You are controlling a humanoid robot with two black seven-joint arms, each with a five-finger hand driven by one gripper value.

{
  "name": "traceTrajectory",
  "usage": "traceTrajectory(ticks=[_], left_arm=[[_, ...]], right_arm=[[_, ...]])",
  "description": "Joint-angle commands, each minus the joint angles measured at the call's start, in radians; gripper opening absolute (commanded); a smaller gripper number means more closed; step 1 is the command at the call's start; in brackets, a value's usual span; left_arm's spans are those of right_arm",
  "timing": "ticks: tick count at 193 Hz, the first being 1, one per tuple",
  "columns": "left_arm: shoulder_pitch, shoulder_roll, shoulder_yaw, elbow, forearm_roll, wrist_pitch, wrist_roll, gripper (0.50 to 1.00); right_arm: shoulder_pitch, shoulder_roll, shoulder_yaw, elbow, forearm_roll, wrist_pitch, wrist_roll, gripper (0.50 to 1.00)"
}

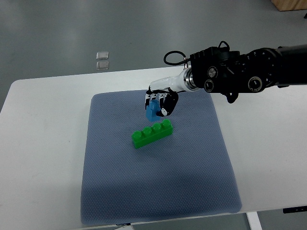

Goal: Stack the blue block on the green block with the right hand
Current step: 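Lower the blue block onto the green block's studs and press down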

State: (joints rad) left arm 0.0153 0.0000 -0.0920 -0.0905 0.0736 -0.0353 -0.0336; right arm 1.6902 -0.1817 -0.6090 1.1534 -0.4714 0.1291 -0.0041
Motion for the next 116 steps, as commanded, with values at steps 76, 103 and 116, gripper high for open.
traceTrajectory(ticks=[76,103,116], left_arm=[[0.0,0.0,0.0,0.0,0.0,0.0,0.0,1.0],[0.0,0.0,0.0,0.0,0.0,0.0,0.0,1.0],[0.0,0.0,0.0,0.0,0.0,0.0,0.0,1.0]], right_arm=[[-0.055,0.007,-0.001,-0.006,-0.006,-0.032,-0.004,0.554],[-0.066,0.011,-0.001,-0.011,-0.006,-0.032,-0.004,0.554],[-0.069,0.011,-0.001,-0.012,-0.007,-0.034,-0.004,0.554]])
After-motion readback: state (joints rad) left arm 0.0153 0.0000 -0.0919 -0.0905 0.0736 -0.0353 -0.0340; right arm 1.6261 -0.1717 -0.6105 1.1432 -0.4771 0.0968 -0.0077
